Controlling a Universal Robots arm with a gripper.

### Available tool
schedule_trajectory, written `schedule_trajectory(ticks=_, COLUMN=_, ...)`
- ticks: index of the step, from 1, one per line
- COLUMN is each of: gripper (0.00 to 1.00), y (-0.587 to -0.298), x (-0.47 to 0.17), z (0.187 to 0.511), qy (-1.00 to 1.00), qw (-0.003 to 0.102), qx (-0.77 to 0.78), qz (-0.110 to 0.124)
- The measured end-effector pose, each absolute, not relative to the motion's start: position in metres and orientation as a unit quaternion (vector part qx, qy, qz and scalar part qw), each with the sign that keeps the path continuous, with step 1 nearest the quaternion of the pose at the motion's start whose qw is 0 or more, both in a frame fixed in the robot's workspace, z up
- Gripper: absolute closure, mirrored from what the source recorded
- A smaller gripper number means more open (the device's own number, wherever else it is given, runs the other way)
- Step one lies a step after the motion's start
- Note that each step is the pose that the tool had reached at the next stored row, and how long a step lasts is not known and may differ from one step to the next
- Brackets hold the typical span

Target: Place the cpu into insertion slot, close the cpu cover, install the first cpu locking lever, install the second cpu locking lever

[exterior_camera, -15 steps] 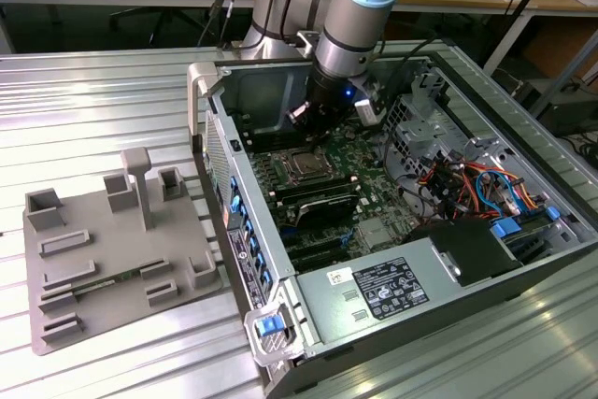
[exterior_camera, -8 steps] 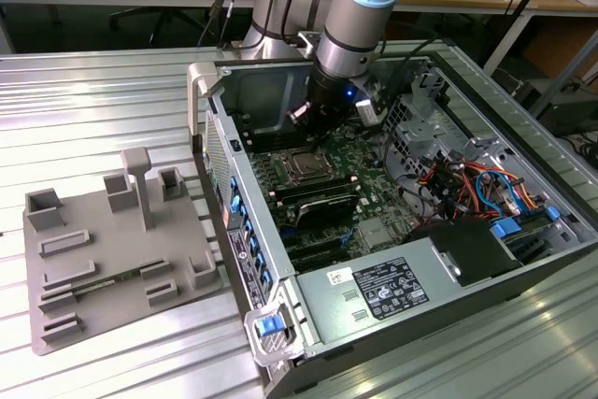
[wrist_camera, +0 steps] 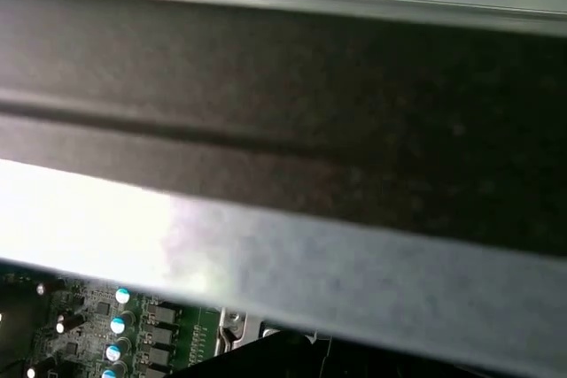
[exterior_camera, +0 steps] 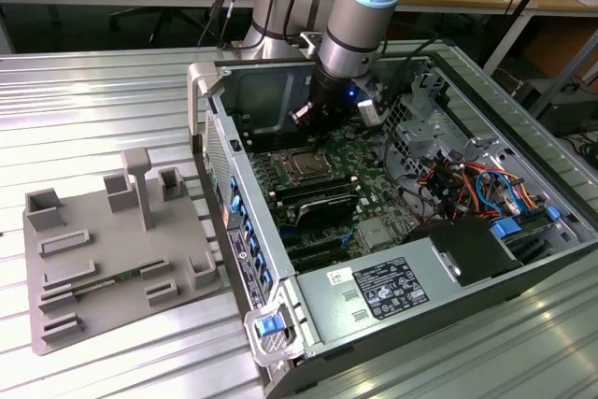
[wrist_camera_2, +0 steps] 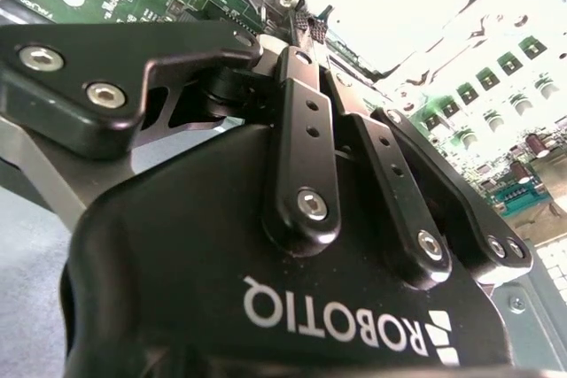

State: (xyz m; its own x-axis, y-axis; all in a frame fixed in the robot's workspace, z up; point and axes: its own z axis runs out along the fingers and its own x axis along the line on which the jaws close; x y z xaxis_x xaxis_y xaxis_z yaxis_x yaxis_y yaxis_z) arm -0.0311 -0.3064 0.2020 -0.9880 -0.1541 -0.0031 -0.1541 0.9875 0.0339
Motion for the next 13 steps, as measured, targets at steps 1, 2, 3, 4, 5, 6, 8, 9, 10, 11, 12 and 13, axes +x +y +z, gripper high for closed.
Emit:
schedule_trajectory(ticks=1, gripper=0.89, y=-0.3064, x=-0.0309, z=0.2019, qy=0.997, qw=0.0, qx=-0.077, qz=0.017)
schedule_trajectory(ticks=2, gripper=0.89, y=-0.3063, x=-0.0307, z=0.2018, qy=0.997, qw=0.0, qx=-0.077, qz=0.016)
schedule_trajectory(ticks=3, gripper=0.89, y=-0.3063, x=-0.0307, z=0.2018, qy=0.997, qw=0.0, qx=-0.077, qz=0.015)
schedule_trajectory(ticks=4, gripper=0.89, y=-0.3063, x=-0.0306, z=0.2019, qy=0.997, qw=0.0, qx=-0.077, qz=0.015)
schedule_trajectory(ticks=5, gripper=0.89, y=-0.3064, x=-0.0305, z=0.2019, qy=0.997, qw=0.0, qx=-0.077, qz=0.015)
schedule_trajectory(ticks=6, gripper=0.89, y=-0.3064, x=-0.0305, z=0.2019, qy=0.997, qw=0.0, qx=-0.077, qz=0.015)
schedule_trajectory(ticks=8, gripper=0.89, y=-0.3064, x=-0.0305, z=0.2021, qy=0.997, qw=0.0, qx=-0.077, qz=0.015)
schedule_trajectory(ticks=9, gripper=0.89, y=-0.3064, x=-0.0305, z=0.2025, qy=0.997, qw=0.0, qx=-0.077, qz=0.015)
schedule_trajectory(ticks=10, gripper=0.89, y=-0.3063, x=-0.0304, z=0.2037, qy=0.997, qw=0.0, qx=-0.077, qz=0.015)
schedule_trajectory(ticks=11, gripper=0.89, y=-0.3061, x=-0.0303, z=0.2051, qy=0.997, qw=0.001, qx=-0.077, qz=0.016)
schedule_trajectory(ticks=12, gripper=0.89, y=-0.3063, x=-0.0303, z=0.2084, qy=0.997, qw=0.0, qx=-0.077, qz=0.015)
schedule_trajectory(ticks=13, gripper=0.89, y=-0.3064, x=-0.0304, z=0.2097, qy=0.997, qw=0.0, qx=-0.077, qz=0.015)
